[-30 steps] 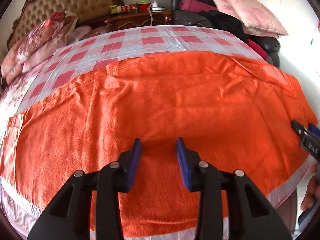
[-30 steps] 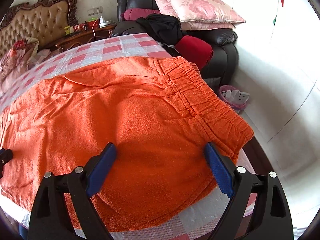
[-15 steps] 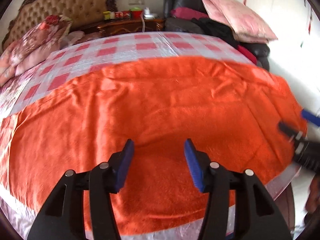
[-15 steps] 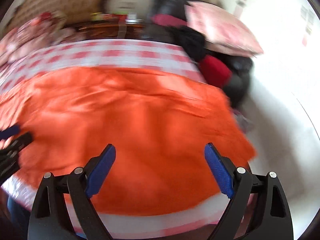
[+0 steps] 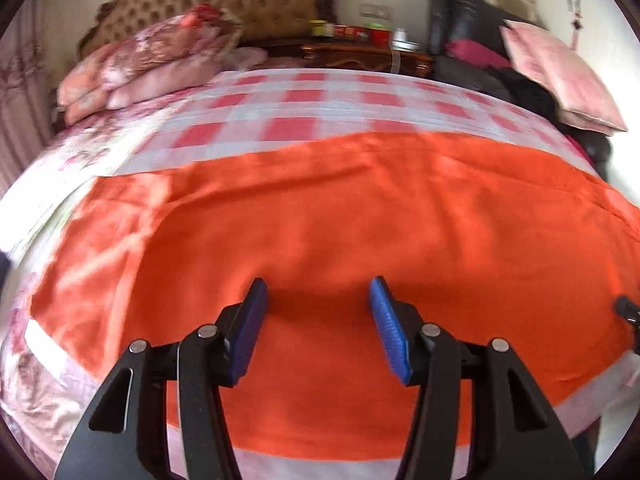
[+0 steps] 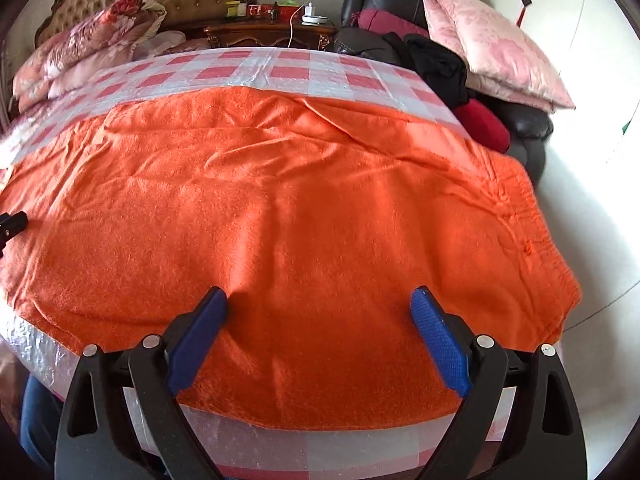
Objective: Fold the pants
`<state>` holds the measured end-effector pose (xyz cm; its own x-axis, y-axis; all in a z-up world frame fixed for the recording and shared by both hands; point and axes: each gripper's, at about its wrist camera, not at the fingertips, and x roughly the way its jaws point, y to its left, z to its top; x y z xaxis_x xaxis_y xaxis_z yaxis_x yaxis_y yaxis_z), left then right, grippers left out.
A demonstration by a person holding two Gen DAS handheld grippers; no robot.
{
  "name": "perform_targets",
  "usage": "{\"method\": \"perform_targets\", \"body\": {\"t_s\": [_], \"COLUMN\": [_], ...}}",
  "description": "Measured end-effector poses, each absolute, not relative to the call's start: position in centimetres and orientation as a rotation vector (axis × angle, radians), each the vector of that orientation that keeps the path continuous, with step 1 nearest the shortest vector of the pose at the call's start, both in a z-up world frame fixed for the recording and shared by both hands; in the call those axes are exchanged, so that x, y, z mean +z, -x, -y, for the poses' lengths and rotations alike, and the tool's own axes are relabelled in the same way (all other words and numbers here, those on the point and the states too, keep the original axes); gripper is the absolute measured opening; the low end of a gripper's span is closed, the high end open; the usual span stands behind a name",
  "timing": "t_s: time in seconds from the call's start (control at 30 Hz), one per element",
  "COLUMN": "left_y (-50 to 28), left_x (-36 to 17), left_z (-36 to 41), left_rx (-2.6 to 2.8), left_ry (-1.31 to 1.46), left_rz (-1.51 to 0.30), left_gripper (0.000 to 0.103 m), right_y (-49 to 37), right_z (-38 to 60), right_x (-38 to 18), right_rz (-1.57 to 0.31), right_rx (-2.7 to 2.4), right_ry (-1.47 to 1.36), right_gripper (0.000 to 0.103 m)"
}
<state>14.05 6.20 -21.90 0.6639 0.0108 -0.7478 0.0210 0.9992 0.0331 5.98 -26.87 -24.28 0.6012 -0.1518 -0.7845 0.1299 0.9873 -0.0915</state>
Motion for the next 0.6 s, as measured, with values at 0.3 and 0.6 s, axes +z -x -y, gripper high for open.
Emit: {"method": "perform_targets", "body": {"t_s": [0.3,0.6], "left_y": [-18.6,-26.0], "left_x": [-21.4,-21.4], "left_z": [-15.4,-19.4], "left_rx": [0.102,0.055], "left_ry": [0.053,-0.019], "left_rz": [-0.886,-0.976], "left_gripper": [0.048,0.082], "right_y": [-5.8,-6.3], "right_z": [26.7,26.3], "right_x": [-24.3,-23.1], "right_rz": [-0.902,-0.938], "right_rx": [-0.177,-0.145], "right_ry": [0.044,0.125], "right_gripper": [0.091,0.091]}}
